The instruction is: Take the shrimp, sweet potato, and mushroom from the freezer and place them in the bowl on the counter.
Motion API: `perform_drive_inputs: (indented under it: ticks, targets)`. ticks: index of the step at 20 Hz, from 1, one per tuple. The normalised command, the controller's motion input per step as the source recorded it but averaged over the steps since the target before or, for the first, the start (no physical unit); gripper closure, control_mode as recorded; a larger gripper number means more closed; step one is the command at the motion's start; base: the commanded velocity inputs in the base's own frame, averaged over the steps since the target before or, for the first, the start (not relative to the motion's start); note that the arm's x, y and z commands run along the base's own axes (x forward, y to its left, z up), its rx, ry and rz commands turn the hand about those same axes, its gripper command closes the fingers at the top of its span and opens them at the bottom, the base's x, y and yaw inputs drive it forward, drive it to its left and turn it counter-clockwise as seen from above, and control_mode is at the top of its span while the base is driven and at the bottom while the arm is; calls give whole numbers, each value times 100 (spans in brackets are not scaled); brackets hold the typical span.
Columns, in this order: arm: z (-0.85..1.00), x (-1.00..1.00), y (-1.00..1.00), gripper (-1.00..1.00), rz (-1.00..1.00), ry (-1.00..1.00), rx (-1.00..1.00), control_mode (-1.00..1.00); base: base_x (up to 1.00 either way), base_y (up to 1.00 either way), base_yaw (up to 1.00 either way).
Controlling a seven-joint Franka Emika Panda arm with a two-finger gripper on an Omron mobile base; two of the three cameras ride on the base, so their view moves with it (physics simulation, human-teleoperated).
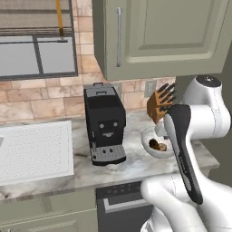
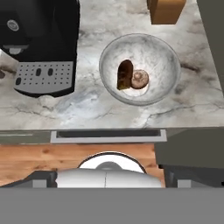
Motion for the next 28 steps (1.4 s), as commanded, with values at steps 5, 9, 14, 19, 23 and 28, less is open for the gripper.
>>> perform_drive_inputs:
  ticks: [5, 9, 14, 19, 23, 28]
  targets:
    - [1, -11, 0, -100, 0, 0, 0, -100, 0, 0, 0]
    - [0, -4, 0, -100, 0, 0, 0, 100, -12, 19, -1]
    - [0, 0, 0, -100, 0, 0, 0, 100, -78, 82, -3]
    - [0, 0, 0, -100, 0, 0, 0, 100, -92, 59, -39]
    - [0, 0, 0, -100, 0, 0, 0, 100, -96, 13, -84]
    - [0, 0, 0, -100, 0, 0, 0, 100, -65, 6, -95]
